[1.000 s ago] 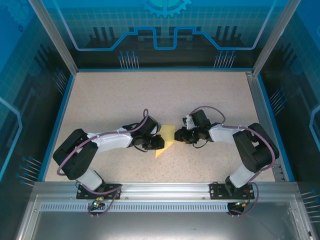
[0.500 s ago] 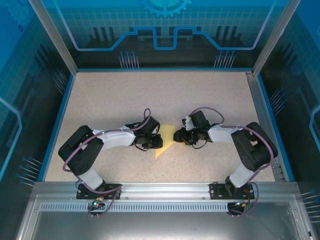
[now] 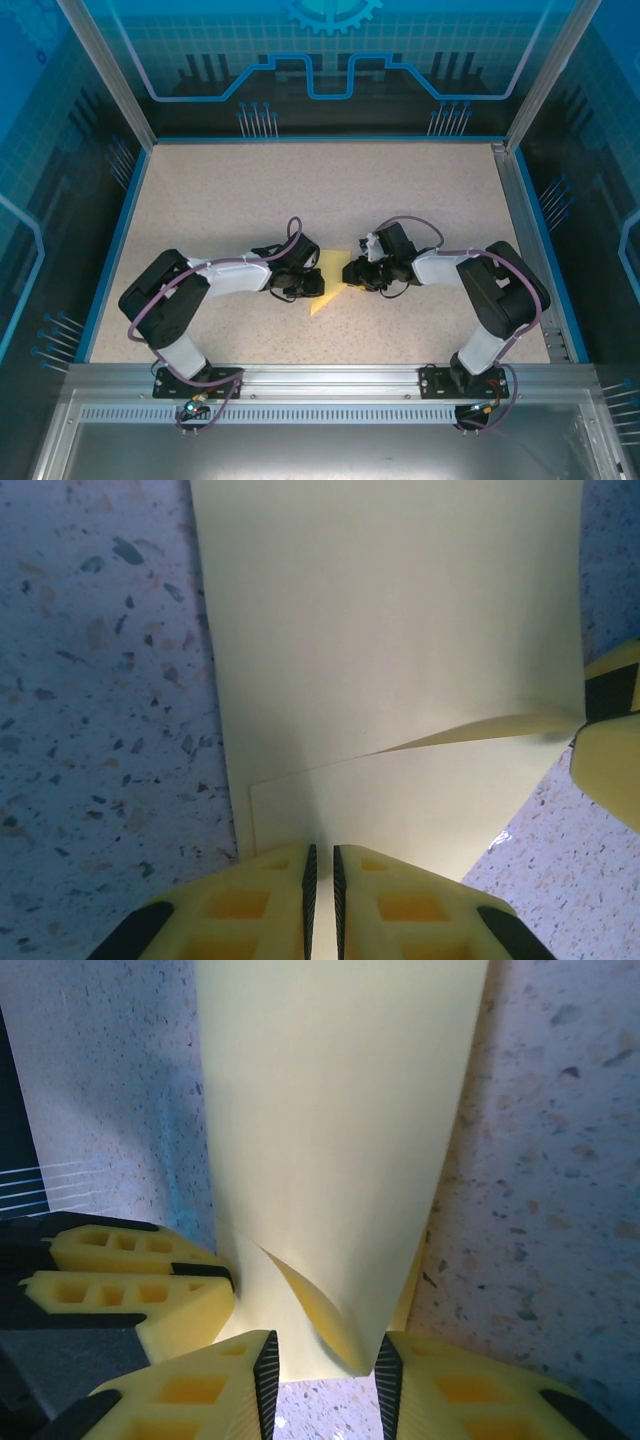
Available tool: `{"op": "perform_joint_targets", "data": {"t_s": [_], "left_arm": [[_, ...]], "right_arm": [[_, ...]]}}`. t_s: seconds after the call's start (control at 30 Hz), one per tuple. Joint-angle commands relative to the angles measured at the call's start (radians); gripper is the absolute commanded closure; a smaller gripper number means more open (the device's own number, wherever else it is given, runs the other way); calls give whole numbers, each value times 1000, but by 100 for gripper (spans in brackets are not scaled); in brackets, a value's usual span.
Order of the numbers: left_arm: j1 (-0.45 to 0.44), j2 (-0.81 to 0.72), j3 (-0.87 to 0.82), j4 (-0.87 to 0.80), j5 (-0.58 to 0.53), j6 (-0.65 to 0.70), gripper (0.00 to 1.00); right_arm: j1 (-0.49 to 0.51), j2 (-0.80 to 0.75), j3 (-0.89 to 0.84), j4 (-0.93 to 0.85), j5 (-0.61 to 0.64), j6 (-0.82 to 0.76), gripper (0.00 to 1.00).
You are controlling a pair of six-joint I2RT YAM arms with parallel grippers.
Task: Fold a paper plane with a square sheet of paper (pick it up from the middle)
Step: Third fold the triangle at the center of the table, then fourth fold the wing at the center of the table.
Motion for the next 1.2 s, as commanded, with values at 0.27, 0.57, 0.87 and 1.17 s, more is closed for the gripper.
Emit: {"op": "perform_joint_targets", "data": {"t_s": [0.27,0.57,0.87,1.17], "left_arm": [[7,-44,-6,6,16,29,79],[-14,-152,-35,-27,1,70,62],[-166,-149,-14,-117,-187,101,50],[-280,-74,28,-142,-402,107,49]], "right_arm": [[22,26,43,-18,-37,-17,72],[31,30,66,-43,-32,-16,81],[33,8,70,-67,-27,-11,80],[35,-11,80,-78,-40,-7,79]]}}
